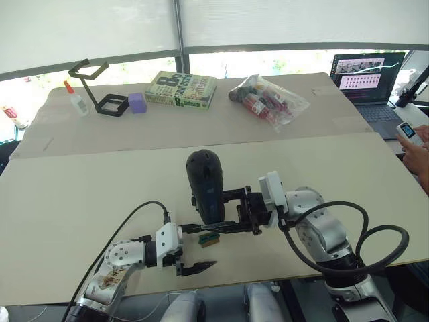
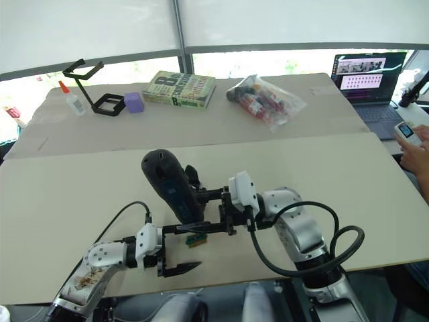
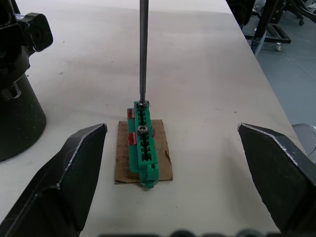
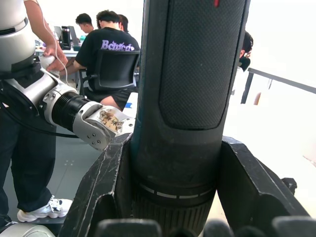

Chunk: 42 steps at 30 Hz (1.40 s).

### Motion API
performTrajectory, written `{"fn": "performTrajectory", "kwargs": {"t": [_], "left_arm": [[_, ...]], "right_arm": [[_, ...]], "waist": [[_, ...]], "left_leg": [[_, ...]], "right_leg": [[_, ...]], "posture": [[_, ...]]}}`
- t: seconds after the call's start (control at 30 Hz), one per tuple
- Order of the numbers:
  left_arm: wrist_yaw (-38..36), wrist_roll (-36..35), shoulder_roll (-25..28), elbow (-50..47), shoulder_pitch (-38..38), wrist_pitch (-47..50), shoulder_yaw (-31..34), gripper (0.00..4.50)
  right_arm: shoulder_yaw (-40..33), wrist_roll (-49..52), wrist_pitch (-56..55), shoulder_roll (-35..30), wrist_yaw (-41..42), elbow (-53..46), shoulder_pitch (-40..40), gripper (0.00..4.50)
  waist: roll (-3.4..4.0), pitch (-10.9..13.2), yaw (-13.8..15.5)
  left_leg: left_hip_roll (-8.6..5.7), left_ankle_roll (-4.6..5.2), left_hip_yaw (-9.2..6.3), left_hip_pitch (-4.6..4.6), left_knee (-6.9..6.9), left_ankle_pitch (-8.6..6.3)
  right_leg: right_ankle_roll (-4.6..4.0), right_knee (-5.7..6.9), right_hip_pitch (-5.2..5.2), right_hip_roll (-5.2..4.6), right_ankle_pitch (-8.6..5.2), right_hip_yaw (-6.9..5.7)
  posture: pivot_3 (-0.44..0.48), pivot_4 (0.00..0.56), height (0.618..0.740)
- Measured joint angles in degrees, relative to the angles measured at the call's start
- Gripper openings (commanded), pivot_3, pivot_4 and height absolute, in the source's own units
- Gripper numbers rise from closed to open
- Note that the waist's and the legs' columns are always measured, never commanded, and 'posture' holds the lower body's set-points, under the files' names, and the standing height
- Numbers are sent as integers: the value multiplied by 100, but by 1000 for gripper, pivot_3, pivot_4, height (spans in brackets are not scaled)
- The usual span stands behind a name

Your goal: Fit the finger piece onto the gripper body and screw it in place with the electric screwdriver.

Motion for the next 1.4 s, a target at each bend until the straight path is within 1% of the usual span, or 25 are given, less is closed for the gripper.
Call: {"fn": "performTrajectory", "kwargs": {"t": [0.5,0.87,1.13,1.3,1.4], "left_arm": [[-14,-2,-9,112,-1,-188,-12,4500],[-117,-95,-27,380,-2,-587,31,4500],[-404,-488,299,476,138,-617,394,4500],[-623,-1158,484,-63,387,-294,726,4500],[-619,-1418,547,-401,426,-138,974,4500]], "right_arm": [[65,1,0,22,-63,3,-2,1976],[62,78,27,27,-75,-9,-41,1976],[-156,470,198,-42,-101,-352,-177,1976],[-418,882,582,-332,-135,-775,-234,1976],[-604,1074,730,-463,-224,-991,-312,1976]], "waist": [[0,0,0],[0,0,-1],[-1,1,-20],[-6,5,-4],[-6,5,2]], "left_leg": [[0,0,0,1,0,0],[1,0,0,2,0,0],[1,0,0,-1,-3,0],[2,0,-2,-8,-2,-1],[3,0,-2,-6,-2,-1]], "right_leg": [[0,0,1,0,0,0],[0,2,1,0,0,0],[-1,0,-4,1,0,-1],[-1,-2,-8,0,0,-1],[-1,-1,-5,0,-1,-2]], "posture": [[0,150,740],[0,150,740],[0,150,740],[0,150,740],[0,150,740]]}}
